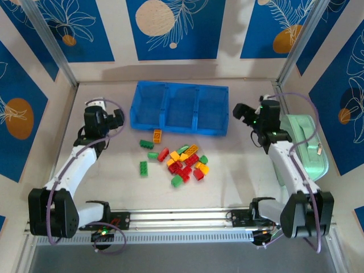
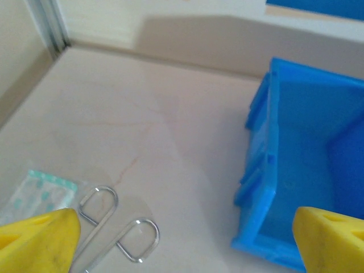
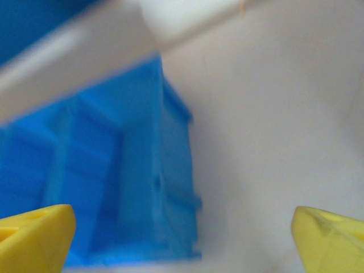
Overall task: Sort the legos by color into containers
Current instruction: Move the container to the top-center of the table.
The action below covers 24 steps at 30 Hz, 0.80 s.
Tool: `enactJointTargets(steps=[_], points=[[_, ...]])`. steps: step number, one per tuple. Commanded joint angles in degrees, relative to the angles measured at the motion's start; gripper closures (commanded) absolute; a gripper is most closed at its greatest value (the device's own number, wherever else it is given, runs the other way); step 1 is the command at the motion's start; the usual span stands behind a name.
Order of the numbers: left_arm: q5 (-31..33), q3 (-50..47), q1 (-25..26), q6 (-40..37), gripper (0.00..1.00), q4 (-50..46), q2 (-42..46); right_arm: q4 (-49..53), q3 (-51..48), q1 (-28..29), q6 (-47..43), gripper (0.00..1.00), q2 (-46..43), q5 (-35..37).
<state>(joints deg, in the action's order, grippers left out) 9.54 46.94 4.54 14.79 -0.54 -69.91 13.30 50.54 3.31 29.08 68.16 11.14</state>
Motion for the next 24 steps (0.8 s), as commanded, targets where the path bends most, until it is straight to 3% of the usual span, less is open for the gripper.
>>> enactJointTargets(steps=[1,5,9,12,17,24], points=[[-6.8,4.3,0.4,2.7,0.06,-8.7,-3.9,10.5,3.1,2.8,0.2,0.14,3.1,-4.6],[-10.1,10.5,0.3,4.6,0.06,-10.0,-10.9,13.2,7.7,3.6,-0.8,0.34,10.0,-7.8],[-12.2,18.0,0.3,4.8,0.07,-11.1,-18.3,16.4,13.2,5.4,-1.9,0.45,17.6,-5.4],[-12.7,23.9,0.3,4.7,0.1,-12.7,-24.3,17.9,16.9,5.6,-2.3,0.61,22.5,-4.6],[-14.8,31.6,0.3,4.1,0.16,-16.8,-32.0,19.1,21.0,5.9,-2.0,0.7,27.6,-1.3],[-16.8,32.3,0.4,4.3,0.18,-16.8,-35.5,21.2,27.8,5.9,-3.9,0.92,34.5,-1.2]])
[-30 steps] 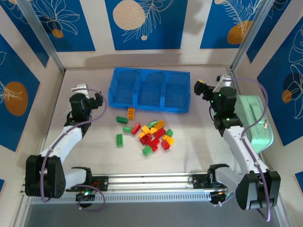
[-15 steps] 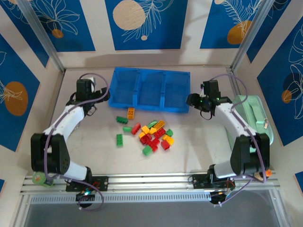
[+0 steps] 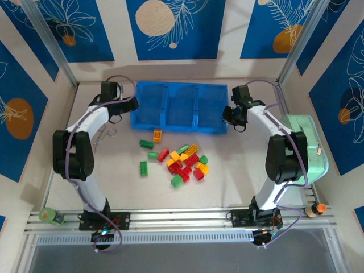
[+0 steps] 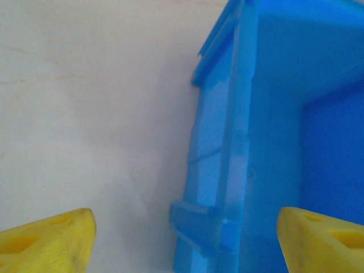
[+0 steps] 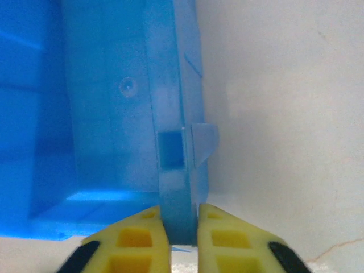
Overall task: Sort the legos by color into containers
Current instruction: Move the container to the top-center of the table.
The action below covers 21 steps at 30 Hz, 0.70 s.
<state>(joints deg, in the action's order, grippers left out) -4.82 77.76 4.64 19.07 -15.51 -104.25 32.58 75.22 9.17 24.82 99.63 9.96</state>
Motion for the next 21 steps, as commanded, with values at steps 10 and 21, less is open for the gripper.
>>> enactJointTargets(steps=[10,21], points=[[-3.4,1.0,0.5,-0.2,0.18,-0.3,-2.6,5.0,9.1,0.2,-0.8,0.94,7.7,0.8],[-2.3,12.4,0.5,-0.4,0.09,-3.2,-8.2,7.4,8.8,2.7,-1.9,0.76,2.1,3.0]])
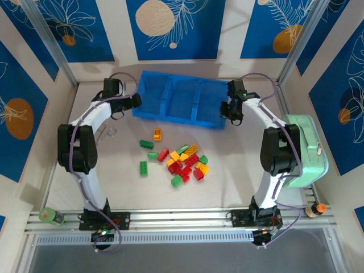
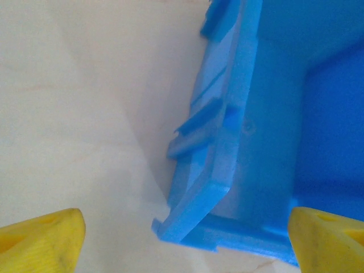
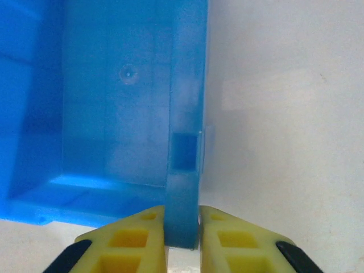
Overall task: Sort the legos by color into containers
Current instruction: Move the container to the top-center of the table, then rotate the container at the top-center of the table.
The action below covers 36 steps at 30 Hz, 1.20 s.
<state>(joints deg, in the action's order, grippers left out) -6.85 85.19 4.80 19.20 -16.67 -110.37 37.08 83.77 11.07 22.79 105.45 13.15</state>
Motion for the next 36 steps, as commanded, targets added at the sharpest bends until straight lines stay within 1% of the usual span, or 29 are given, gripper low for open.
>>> enactJointTargets(steps=[1,6,9,11,14,17,22,25,29,32,36], points=[[-0.2,6.6,0.4,-0.8,0.09,-2.7,-3.0,3.1,0.3,0.9,0.2,0.73,-4.5,-0.3],[-1.5,16.1,0.7,-3.3,0.17,-7.3,-8.6,4.1,-0.1,0.8,0.9,0.52,-9.1,-1.3],[-1.5,21.7,1.3,-5.4,0.24,-10.9,-12.4,4.7,-0.2,0.8,1.3,0.48,-11.9,-1.4],[-2.0,24.5,1.6,-6.0,0.28,-12.3,-14.5,4.8,-0.6,0.8,1.6,0.47,-13.7,-1.7],[-2.3,26.9,2.4,-7.1,0.3,-13.2,-16.6,4.9,-1.4,0.6,1.8,0.47,-16.2,-2.1],[-1.8,27.9,3.3,-8.0,0.37,-13.1,-17.6,4.6,-2.6,0.4,2.1,0.47,-18.4,-2.6],[-0.7,28.8,4.0,-7.5,0.55,-13.6,-18.3,3.9,-4.8,0.1,2.3,0.47,-21.4,-2.5],[-0.2,28.8,4.1,-7.3,0.69,-14.5,-18.4,3.5,-6.2,-0.3,2.6,0.47,-22.7,-2.7],[1.7,27.9,4.1,-7.5,0.8,-16.1,-17.7,3.2,-7.5,-0.4,2.9,0.47,-24.0,-2.9],[3.5,25.5,4.2,-7.6,0.83,-15.9,-16.1,3.3,-8.1,-0.4,3.0,0.48,-24.8,-3.0],[6.5,21.7,4.0,-7.9,0.86,-15.0,-13.7,2.8,-9.2,-0.3,3.2,0.47,-26.4,-2.9]])
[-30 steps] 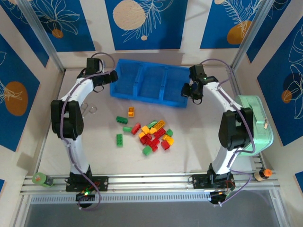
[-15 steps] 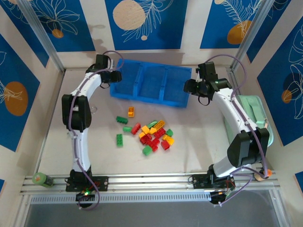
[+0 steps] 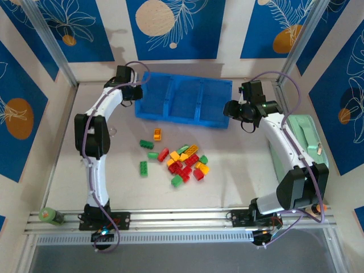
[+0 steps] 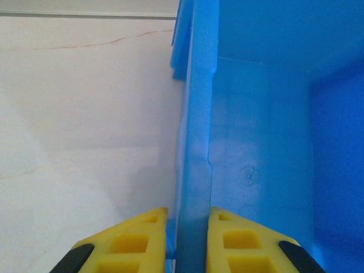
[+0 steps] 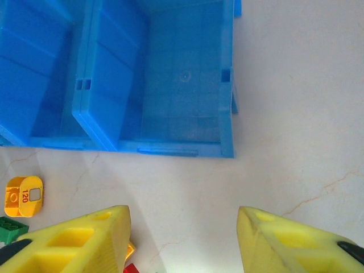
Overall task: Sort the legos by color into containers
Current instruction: Rotate the container at the top-center of the table.
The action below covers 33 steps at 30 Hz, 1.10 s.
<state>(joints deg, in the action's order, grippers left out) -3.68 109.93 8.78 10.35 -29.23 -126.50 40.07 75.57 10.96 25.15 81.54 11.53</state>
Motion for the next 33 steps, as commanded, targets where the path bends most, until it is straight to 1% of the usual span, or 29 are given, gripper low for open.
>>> enactJointTargets(steps=[1,6,12,16,19,20,21,22,23,24,25,27,30,33], points=[[3.6,-3.8,0.0,0.9,0.86,-2.2,3.0,-0.2,-1.3,-0.3,0.9,0.48,-2.8,-1.3],[4.2,-7.3,-0.8,2.0,0.89,-1.4,5.2,0.1,-2.4,0.0,0.9,0.48,-3.8,-1.4],[4.4,-11.0,-1.2,2.5,0.89,0.1,7.9,-0.2,-4.3,0.4,1.2,0.48,-5.4,-1.2],[4.9,-13.2,-1.3,2.2,0.89,0.7,10.2,-0.4,-5.2,0.6,1.4,0.48,-6.1,-1.3],[4.8,-15.2,-1.5,2.3,0.87,2.0,11.9,-0.7,-5.9,1.1,1.8,0.48,-6.4,-1.6],[4.7,-15.4,-1.5,2.3,0.8,1.9,12.1,-0.8,-6.0,1.4,1.8,0.48,-6.3,-1.8],[4.4,-15.2,-1.6,2.4,0.66,1.7,12.2,-0.9,-6.2,1.8,1.9,0.47,-6.3,-1.9],[3.8,-15.0,-1.6,2.3,0.48,1.3,12.5,-0.9,-6.2,2.4,1.7,0.47,-6.2,-1.9],[3.1,-14.3,-1.6,2.5,0.37,0.2,12.8,-0.8,-6.1,3.1,1.4,0.47,-6.1,-1.9],[2.5,-14.0,-1.6,2.7,0.32,-0.4,13.4,-0.7,-6.0,3.7,1.2,0.46,-6.0,-1.7],[2.0,-14.2,-1.5,3.2,0.28,-0.5,14.5,-0.5,-5.9,4.5,1.0,0.45,-5.9,-1.5],[1.9,-14.8,-1.5,4.3,0.25,-0.8,16.7,-0.5,-5.9,6.1,0.2,0.4,-5.9,-1.5],[1.7,-16.2,-1.4,5.4,0.24,-2.8,21.3,-0.7,-6.0,9.0,-1.2,0.34,-5.7,-1.4],[1.0,-22.9,-0.9,7.0,0.24,-2.4,28.4,-1.1,-6.5,12.1,-3.5,0.29,-5.0,-3.2]])
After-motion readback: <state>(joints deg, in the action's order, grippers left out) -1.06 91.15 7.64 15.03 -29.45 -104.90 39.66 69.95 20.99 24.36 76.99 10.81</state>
